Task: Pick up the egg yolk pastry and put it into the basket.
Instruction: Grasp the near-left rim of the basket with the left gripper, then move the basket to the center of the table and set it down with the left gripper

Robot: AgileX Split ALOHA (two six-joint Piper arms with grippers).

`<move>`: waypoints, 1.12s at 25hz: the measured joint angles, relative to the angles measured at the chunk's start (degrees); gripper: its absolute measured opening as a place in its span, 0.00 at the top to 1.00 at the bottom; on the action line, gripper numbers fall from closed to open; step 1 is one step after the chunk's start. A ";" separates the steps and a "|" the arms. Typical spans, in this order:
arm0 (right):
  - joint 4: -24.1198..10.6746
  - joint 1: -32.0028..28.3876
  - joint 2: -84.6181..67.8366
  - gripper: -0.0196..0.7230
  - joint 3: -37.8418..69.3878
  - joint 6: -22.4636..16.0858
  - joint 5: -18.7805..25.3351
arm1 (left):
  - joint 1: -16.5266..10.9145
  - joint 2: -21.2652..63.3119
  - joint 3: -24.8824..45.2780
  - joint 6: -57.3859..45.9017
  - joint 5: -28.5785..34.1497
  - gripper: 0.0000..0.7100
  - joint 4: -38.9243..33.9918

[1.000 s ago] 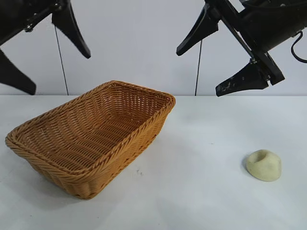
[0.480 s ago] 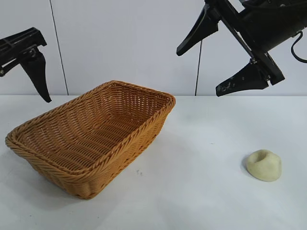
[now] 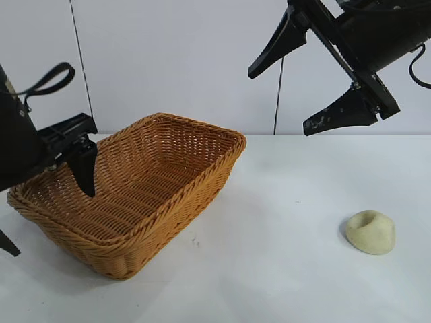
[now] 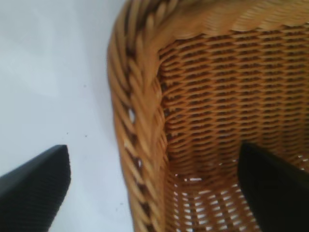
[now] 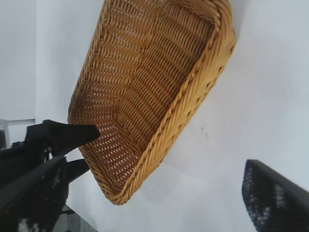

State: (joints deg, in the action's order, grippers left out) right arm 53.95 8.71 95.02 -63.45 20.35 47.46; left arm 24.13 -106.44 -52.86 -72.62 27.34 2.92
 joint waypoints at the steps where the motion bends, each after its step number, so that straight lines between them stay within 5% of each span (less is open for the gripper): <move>1: 0.00 0.00 0.00 0.04 0.00 0.00 0.00 | 0.00 -0.07 0.00 0.00 -0.11 0.06 0.13; 5: 0.00 0.00 0.00 0.04 0.00 0.00 0.00 | 0.00 0.00 0.00 0.00 -0.40 0.20 0.25; 10: 0.00 0.00 0.00 0.04 0.00 0.00 0.17 | 0.00 0.00 0.05 -0.05 0.14 0.72 0.25; 12: 0.00 0.00 0.00 0.04 0.00 0.00 0.17 | -0.08 0.05 0.05 -0.84 -0.30 0.85 0.91; 18: 0.00 0.00 0.00 0.04 0.00 0.00 0.19 | -0.96 1.16 -2.66 3.50 1.89 0.88 1.79; 28: 0.00 0.00 0.00 0.04 0.00 0.00 0.38 | -8.49 -3.57 -18.98 43.54 16.43 0.88 15.78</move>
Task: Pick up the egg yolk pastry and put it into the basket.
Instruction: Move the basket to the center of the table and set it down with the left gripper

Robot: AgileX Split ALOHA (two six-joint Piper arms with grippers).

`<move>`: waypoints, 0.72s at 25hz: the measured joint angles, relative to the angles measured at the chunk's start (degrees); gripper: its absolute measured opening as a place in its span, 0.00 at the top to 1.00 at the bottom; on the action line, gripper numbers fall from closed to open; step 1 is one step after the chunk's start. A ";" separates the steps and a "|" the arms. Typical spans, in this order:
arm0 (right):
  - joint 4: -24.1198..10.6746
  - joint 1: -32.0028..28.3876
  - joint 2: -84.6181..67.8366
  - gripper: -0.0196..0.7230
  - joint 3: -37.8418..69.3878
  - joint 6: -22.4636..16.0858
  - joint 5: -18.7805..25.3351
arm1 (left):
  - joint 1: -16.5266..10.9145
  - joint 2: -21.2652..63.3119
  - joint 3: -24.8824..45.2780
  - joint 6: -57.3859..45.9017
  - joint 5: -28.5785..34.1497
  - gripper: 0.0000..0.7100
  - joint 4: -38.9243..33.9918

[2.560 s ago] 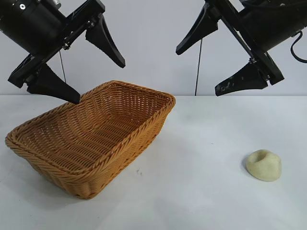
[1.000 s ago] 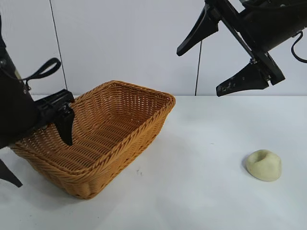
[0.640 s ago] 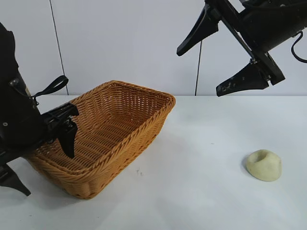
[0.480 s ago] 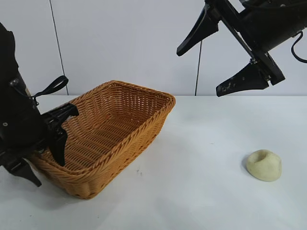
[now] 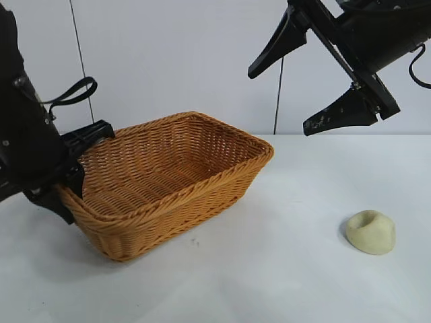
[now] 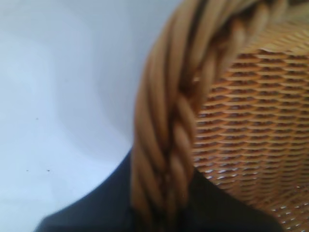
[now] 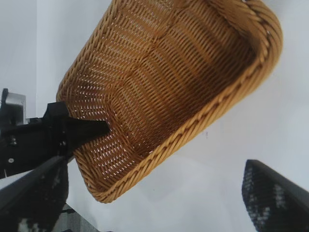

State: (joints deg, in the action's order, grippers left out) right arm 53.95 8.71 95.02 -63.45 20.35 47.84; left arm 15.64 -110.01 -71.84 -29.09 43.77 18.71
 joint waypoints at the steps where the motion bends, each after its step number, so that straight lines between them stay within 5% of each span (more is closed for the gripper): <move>1: 0.00 0.00 0.00 0.04 0.00 0.00 0.00 | 0.00 -1.00 -1.35 2.33 1.49 0.88 0.17; 7: -0.06 0.00 0.00 0.04 0.00 0.00 0.07 | 0.00 -6.28 -7.03 13.50 8.37 0.88 0.30; 18: -0.11 0.00 0.00 0.04 0.00 0.00 0.07 | 0.00 -10.46 -7.48 16.79 7.26 0.88 0.22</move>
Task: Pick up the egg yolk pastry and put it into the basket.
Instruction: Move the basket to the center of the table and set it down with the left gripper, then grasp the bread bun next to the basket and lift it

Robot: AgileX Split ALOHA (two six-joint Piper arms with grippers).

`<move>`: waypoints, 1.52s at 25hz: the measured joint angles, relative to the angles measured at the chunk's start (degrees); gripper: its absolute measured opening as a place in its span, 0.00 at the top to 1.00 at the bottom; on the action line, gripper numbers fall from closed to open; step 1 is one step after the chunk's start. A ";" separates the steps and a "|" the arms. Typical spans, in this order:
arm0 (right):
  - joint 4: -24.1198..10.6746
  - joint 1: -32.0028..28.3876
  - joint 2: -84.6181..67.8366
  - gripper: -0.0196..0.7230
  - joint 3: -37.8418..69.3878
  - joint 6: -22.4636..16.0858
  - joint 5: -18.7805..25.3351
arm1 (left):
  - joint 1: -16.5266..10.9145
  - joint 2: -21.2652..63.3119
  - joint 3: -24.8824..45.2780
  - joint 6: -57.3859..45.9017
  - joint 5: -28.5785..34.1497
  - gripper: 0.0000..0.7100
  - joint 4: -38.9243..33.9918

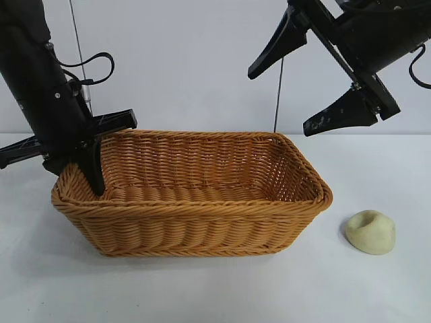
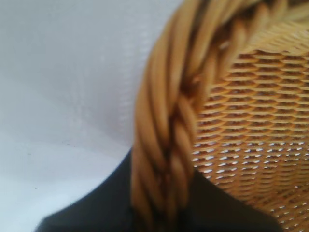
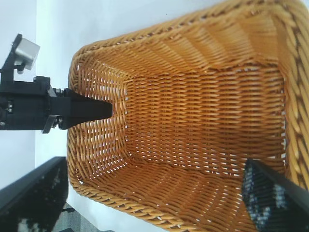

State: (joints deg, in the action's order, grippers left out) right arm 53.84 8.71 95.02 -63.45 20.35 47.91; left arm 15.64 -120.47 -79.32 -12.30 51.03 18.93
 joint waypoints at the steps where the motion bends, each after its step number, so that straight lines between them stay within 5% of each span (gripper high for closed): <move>1: 0.00 0.00 0.00 0.04 0.00 0.00 0.00 | 0.00 -0.73 0.00 0.53 -0.46 0.88 0.19; 7: 0.00 0.00 0.00 0.04 0.00 0.00 0.00 | 0.00 -1.62 -0.08 2.51 -1.64 0.87 0.68; 9: 0.00 0.00 0.00 0.04 0.00 0.00 0.00 | 0.00 -1.63 -0.08 2.65 -1.64 0.80 0.68; 14: 0.00 0.00 0.00 0.04 -0.04 0.00 0.00 | 0.00 -1.68 -0.08 2.65 -1.39 0.23 0.78; 17: 0.00 0.00 0.00 0.04 -0.04 0.00 0.00 | 0.00 -0.76 -0.08 2.65 -0.24 0.08 0.78; 27: 0.00 0.00 0.00 0.04 -0.04 0.00 0.00 | 0.00 12.94 -0.08 3.74 3.75 0.02 -6.61; 38: -0.49 0.00 0.00 0.04 -0.04 0.00 0.00 | -0.54 14.35 -0.08 2.59 8.26 0.02 -19.35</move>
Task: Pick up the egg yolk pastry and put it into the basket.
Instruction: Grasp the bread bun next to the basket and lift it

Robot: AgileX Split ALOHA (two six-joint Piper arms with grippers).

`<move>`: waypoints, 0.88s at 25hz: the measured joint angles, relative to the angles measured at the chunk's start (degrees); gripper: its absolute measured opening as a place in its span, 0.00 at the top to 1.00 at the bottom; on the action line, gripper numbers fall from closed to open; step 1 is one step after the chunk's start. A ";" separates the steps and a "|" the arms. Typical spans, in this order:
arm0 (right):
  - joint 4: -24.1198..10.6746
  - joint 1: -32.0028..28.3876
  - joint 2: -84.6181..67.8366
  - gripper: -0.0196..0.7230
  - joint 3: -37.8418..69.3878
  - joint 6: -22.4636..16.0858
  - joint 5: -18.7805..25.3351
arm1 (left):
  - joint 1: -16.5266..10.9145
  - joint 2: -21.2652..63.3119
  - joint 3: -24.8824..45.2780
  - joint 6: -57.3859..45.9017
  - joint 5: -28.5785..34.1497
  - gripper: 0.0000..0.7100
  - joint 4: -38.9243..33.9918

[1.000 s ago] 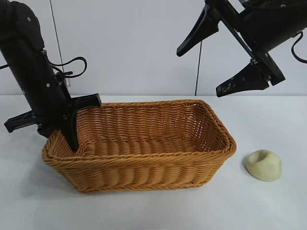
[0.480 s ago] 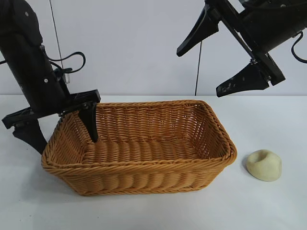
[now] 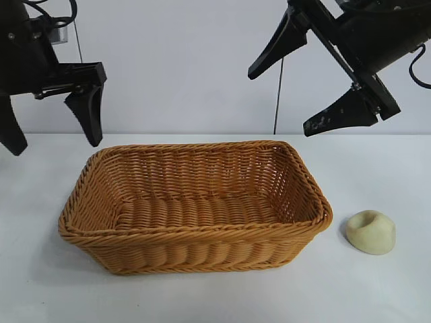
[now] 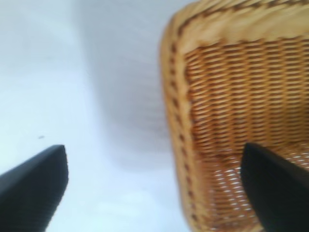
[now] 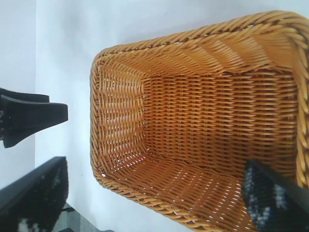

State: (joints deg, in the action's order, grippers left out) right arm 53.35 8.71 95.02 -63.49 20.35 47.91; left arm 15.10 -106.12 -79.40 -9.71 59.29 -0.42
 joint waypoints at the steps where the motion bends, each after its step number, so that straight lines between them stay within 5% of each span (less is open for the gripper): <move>1: 0.00 0.00 0.00 0.04 0.00 0.00 0.00 | -0.51 0.00 0.00 0.00 0.15 0.02 0.00; 10: -0.72 0.00 0.00 0.04 0.00 0.00 0.00 | -8.32 0.00 0.00 0.26 1.59 0.02 -0.43; 22: -0.84 0.00 0.00 0.04 0.00 0.00 0.02 | -8.90 6.52 2.10 2.82 9.17 0.02 -0.61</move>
State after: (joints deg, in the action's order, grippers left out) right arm 52.51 8.71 95.02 -63.49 20.35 47.94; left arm 6.20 -99.59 -77.30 -6.89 68.46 -1.03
